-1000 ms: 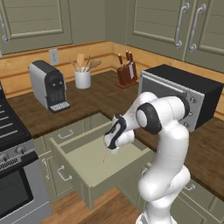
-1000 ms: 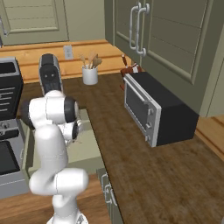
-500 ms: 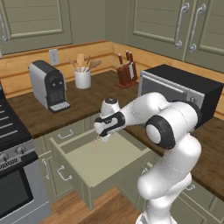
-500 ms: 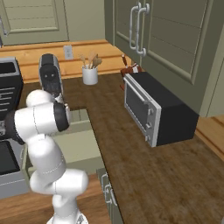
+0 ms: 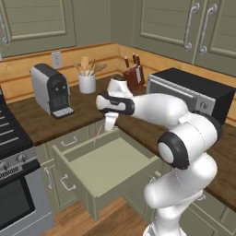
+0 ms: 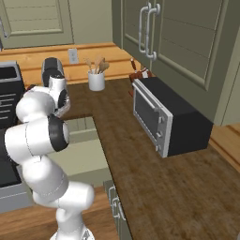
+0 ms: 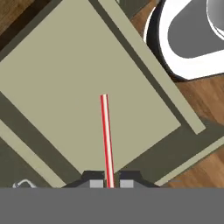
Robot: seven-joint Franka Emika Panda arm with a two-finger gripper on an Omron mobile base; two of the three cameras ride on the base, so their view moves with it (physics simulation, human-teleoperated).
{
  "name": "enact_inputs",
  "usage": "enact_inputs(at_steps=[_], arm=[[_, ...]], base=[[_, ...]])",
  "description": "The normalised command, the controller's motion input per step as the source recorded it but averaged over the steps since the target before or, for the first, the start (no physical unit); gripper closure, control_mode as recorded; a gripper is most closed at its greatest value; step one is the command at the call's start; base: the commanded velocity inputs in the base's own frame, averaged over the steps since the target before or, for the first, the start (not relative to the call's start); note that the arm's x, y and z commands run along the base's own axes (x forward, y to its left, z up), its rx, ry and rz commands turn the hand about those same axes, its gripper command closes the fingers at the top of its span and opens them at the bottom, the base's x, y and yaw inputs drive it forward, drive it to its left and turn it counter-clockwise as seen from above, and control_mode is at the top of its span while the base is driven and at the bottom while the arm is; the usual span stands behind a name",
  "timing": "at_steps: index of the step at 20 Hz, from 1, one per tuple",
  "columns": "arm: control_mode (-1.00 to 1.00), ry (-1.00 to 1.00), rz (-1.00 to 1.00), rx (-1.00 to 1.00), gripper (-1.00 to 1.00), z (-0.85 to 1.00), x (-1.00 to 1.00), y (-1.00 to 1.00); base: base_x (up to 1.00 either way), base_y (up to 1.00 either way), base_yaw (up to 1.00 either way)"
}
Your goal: Take a straw from the drawer in front and place it inside the glass cup on the dining counter.
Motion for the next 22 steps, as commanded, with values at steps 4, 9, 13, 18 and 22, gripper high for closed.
enact_inputs(at_steps=[4,9,13,18,22], arm=[[-1.00,0.21,0.00,0.03,1.00,1.00,-0.28,-0.14],[-1.00,0.14,0.01,-0.01,1.00,1.00,-0.22,-0.26],[-1.00,0.01,0.05,-0.18,1.00,0.94,-0.50,-0.39],[-1.00,-0.07,0.15,-0.29,1.00,0.51,-0.62,-0.51],[-1.00,-0.17,0.22,-0.20,1.00,-0.01,-0.65,-0.74]], base=[[0.00,0.00,0.00],[0.00,0.00,0.00],[0.00,0.00,0.00],[0.00,0.00,0.00],[0.00,0.00,0.00]])
